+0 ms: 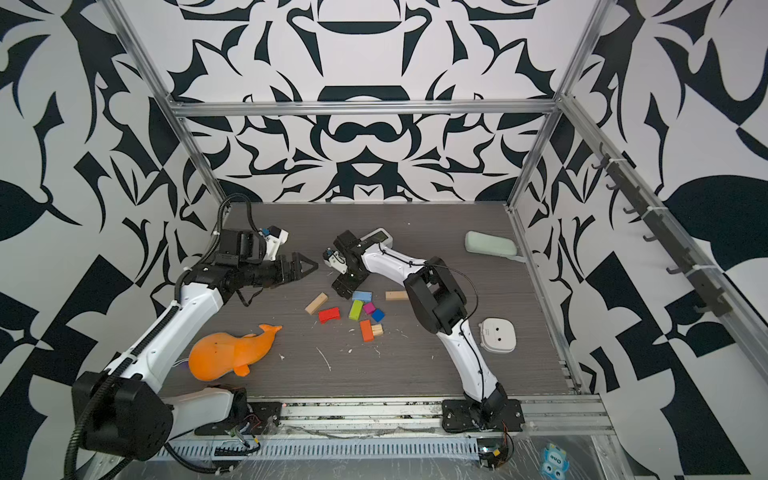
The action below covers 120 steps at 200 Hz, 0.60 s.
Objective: Build the wood block tower
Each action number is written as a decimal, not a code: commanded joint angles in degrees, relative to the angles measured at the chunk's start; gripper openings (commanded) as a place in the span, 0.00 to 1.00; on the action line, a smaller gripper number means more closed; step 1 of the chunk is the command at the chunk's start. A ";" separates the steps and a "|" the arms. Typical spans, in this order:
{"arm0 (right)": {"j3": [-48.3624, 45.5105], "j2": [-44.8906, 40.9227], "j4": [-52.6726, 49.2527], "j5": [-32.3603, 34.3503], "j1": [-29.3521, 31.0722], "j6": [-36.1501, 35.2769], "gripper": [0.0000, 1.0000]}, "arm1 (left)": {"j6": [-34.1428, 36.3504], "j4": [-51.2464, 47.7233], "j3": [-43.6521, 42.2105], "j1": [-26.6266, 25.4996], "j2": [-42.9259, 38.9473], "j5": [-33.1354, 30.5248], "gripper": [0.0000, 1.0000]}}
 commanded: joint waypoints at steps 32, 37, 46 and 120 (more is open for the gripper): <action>1.46 -0.94 -2.12 2.84 0.73 -2.32 0.95 | 0.11 -0.81 0.39 -0.10 -1.18 0.53 1.00; 1.52 -0.94 -2.20 2.94 0.79 -2.53 0.95 | 0.09 -0.82 0.41 -0.11 -1.22 0.53 1.00; 1.39 -0.94 -2.30 3.20 0.79 -2.57 0.95 | 0.13 -0.91 0.45 -0.11 -1.22 0.51 1.00; 1.08 -0.68 -4.01 4.24 0.87 -4.34 0.92 | 0.22 -1.00 0.50 -0.09 -1.21 0.18 1.00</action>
